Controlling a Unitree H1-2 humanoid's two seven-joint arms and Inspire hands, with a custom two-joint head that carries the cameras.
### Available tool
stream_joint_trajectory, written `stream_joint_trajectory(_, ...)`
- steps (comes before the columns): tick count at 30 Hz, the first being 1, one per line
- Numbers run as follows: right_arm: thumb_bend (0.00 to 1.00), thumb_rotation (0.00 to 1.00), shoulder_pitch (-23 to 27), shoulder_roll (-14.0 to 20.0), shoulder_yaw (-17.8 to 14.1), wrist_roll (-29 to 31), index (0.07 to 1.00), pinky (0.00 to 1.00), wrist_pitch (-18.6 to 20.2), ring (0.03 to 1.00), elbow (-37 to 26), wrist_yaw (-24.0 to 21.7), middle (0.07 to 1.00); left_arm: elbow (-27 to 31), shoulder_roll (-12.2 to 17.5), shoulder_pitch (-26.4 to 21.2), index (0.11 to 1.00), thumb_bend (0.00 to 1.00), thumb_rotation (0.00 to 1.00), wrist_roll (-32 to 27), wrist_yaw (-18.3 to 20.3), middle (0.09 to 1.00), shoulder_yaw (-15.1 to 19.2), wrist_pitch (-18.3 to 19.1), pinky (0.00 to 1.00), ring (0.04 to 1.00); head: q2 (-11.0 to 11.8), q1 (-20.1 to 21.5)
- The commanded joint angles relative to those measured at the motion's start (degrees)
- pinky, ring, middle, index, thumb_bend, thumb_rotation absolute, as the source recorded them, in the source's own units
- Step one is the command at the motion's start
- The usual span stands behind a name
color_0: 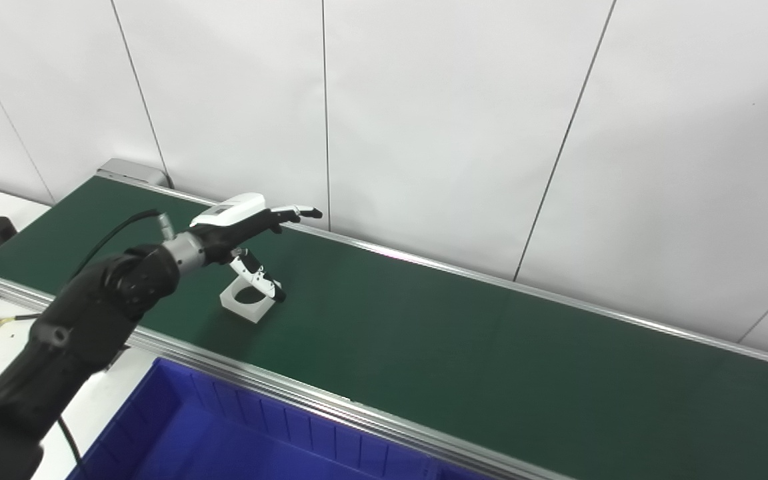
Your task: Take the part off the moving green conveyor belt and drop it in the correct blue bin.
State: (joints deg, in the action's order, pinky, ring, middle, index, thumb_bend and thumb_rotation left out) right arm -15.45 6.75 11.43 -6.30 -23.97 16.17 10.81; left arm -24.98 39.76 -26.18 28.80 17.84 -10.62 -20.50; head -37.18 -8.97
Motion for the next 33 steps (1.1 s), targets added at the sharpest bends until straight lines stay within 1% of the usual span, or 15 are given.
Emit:
stream_joint_trajectory(1, 0.67, 0.00, -0.4, 0.0, -0.3, -0.3, 0.832, 0.64, -2.9, 0.735, -1.6, 0.1, 0.799, -2.8, 1.5, -3.6, 0.913, 0.81, 0.07, 4.0, -3.8, 0.911, -1.6, -3.4, 0.82, 0.886, 0.0, 0.0)
stream_joint_trajectory(4, 0.67, 0.01, -0.5, 0.3, -0.1, -0.5, 0.836, 0.64, -2.9, 0.734, -1.8, -0.1, 0.801, -7.5, 1.4, -5.7, 0.920, 0.83, 0.12, 8.6, -6.8, 0.918, -5.4, -5.8, 0.87, 0.896, 0.0, 0.2)
stream_joint_trajectory(7, 0.67, 0.01, -0.5, 0.4, 0.0, -0.6, 0.836, 0.64, -2.9, 0.731, -1.9, 0.0, 0.799, -10.1, 1.5, -7.0, 0.915, 0.87, 0.12, 10.1, -8.4, 0.922, -8.9, -6.4, 0.91, 0.902, 0.1, 0.2)
stream_joint_trajectory(9, 0.67, 0.01, -0.6, 0.4, -0.1, -0.6, 0.836, 0.64, -2.9, 0.731, -1.9, 0.1, 0.798, -10.0, 1.8, -7.5, 0.912, 0.90, 0.11, 11.8, -8.3, 0.931, -11.2, -6.4, 0.93, 0.923, 0.1, 0.3)
stream_joint_trajectory(10, 0.67, 0.01, -0.6, 0.2, -0.2, -0.5, 0.836, 0.64, -2.9, 0.732, -1.9, 0.0, 0.797, -10.3, 2.0, -8.1, 0.911, 0.90, 0.11, 12.6, -8.5, 0.931, -13.1, -6.4, 0.93, 0.924, 0.0, 0.4)
stream_joint_trajectory(12, 0.67, 0.01, -0.7, 0.0, -0.2, -0.4, 0.836, 0.64, -2.9, 0.731, -2.1, -0.1, 0.797, -10.9, 2.2, -9.0, 0.931, 0.95, 0.12, 13.7, -8.1, 0.969, -15.7, -6.4, 0.97, 0.965, -0.1, 0.6)
stream_joint_trajectory(14, 0.67, 0.00, -0.9, 0.0, -0.1, -0.4, 0.839, 0.65, -2.9, 0.733, -2.2, -0.3, 0.800, -11.4, 2.2, -9.7, 0.956, 0.99, 0.15, 14.5, -6.8, 0.995, -17.6, -6.4, 1.00, 0.995, -0.2, 0.9)
stream_joint_trajectory(16, 0.67, 0.00, -1.1, -0.1, -0.1, -0.4, 0.842, 0.65, -2.9, 0.737, -2.4, -0.5, 0.803, -11.7, 2.0, -10.1, 0.966, 1.00, 0.17, 15.4, -6.5, 0.999, -19.0, -6.4, 1.00, 0.999, -0.3, 0.9)
stream_joint_trajectory(18, 0.67, 0.02, -1.2, -0.1, -0.2, -0.2, 0.843, 0.65, -2.9, 0.737, -2.7, -0.9, 0.803, -11.9, 1.9, -10.1, 0.966, 1.00, 0.18, 16.5, -6.7, 1.000, -20.1, -6.4, 1.00, 1.000, -0.4, 1.0)
stream_joint_trajectory(21, 0.67, 0.00, -1.4, -0.1, -0.4, -0.3, 0.849, 0.65, -2.9, 0.734, -3.1, -1.0, 0.803, -11.5, 1.6, -9.8, 0.977, 1.00, 0.22, 19.0, -6.7, 1.000, -21.0, -6.0, 1.00, 1.000, -0.4, 1.0)
stream_joint_trajectory(23, 0.67, 0.00, -1.4, -0.1, -0.4, -0.3, 0.851, 0.65, -2.9, 0.733, -3.0, -1.0, 0.803, -11.6, 1.3, -9.3, 0.992, 1.00, 0.18, 19.7, -7.6, 1.000, -20.9, -5.9, 1.00, 1.000, -0.6, 1.2)
stream_joint_trajectory(27, 0.67, 0.00, -1.6, -0.2, -0.6, -0.2, 0.851, 0.66, -2.9, 0.734, -3.2, -1.3, 0.803, -12.4, 1.0, -9.1, 1.000, 1.00, 0.15, 21.6, -9.8, 1.000, -21.0, -5.7, 1.00, 1.000, -0.8, 1.2)
stream_joint_trajectory(28, 0.67, 0.00, -1.6, -0.2, -0.6, -0.4, 0.851, 0.65, -2.9, 0.732, -3.3, -1.2, 0.803, -12.6, 1.0, -9.3, 0.987, 1.00, 0.12, 22.1, -10.0, 1.000, -21.2, -5.5, 1.00, 1.000, -0.9, 1.2)
stream_joint_trajectory(30, 0.67, 0.00, -1.7, -0.3, -0.7, -0.5, 0.848, 0.65, -2.9, 0.731, -3.5, -1.2, 0.802, -12.7, 1.0, -9.7, 0.951, 1.00, 0.04, 23.2, -9.4, 1.000, -21.6, -4.6, 1.00, 1.000, -1.0, 1.3)
stream_joint_trajectory(33, 0.67, 0.00, -1.8, -0.2, -0.7, -0.4, 0.850, 0.64, -2.9, 0.729, -3.3, -1.1, 0.800, -14.3, 0.9, -10.8, 0.925, 0.96, 0.01, 23.1, -7.6, 1.000, -22.1, -4.7, 0.99, 1.000, -1.2, 1.3)
